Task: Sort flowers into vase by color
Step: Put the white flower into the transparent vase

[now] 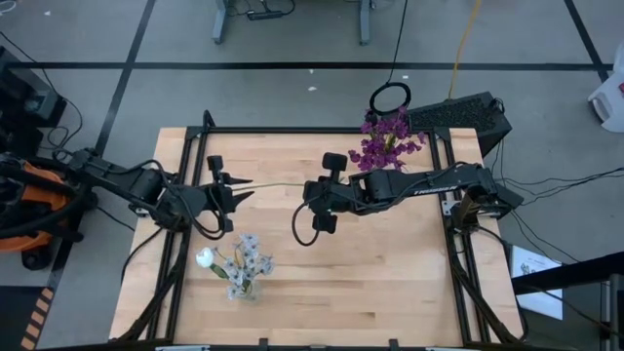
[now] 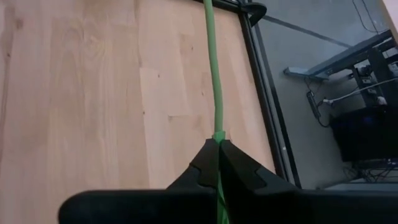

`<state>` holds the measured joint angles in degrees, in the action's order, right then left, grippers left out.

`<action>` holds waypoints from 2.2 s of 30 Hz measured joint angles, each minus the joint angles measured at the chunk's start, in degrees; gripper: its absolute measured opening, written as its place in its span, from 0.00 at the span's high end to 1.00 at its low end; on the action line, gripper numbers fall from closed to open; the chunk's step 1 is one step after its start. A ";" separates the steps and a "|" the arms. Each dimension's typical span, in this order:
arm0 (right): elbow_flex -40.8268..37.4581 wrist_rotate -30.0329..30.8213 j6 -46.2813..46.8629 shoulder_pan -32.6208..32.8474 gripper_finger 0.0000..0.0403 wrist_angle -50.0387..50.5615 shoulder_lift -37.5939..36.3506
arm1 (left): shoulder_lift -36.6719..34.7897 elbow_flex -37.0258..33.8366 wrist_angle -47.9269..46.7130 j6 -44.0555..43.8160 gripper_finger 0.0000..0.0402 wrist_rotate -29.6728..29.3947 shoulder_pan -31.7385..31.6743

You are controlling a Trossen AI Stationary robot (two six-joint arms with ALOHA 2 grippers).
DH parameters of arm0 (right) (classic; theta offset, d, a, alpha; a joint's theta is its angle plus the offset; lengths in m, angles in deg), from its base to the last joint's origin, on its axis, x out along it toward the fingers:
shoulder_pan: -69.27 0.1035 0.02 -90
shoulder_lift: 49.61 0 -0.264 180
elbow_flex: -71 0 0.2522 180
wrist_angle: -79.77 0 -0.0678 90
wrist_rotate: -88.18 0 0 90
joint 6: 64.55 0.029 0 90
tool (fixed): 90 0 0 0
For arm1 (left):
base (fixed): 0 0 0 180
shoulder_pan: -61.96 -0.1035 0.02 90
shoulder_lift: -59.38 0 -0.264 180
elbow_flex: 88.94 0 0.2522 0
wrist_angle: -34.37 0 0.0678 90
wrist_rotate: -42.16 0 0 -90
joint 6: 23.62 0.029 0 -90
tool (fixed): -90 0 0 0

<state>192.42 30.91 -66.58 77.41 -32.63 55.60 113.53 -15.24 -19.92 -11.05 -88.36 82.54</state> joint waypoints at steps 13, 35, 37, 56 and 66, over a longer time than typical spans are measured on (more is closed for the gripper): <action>0.00 0.26 -0.63 -0.01 1.00 -0.46 0.00 | 0.02 0.00 -2.20 -0.10 0.67 -0.27 0.00; 0.00 0.24 -0.63 0.18 1.00 -0.94 -0.02 | 0.02 0.00 -2.58 -0.25 0.80 -1.97 0.00; 0.00 0.23 -0.62 0.18 1.00 -0.94 -0.02 | 0.02 0.00 -2.54 -0.55 0.79 -1.97 0.00; 0.00 0.22 -0.65 0.20 1.00 -2.23 -0.04 | 0.04 0.00 -3.37 -3.27 0.95 -1.53 0.09; 0.00 0.22 -0.61 0.21 1.00 -2.23 -0.04 | 0.04 0.00 -2.95 -4.74 0.77 -1.62 0.07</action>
<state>192.42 31.13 -67.19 77.62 -34.86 55.56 113.57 -15.24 -22.87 -15.79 -89.97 82.61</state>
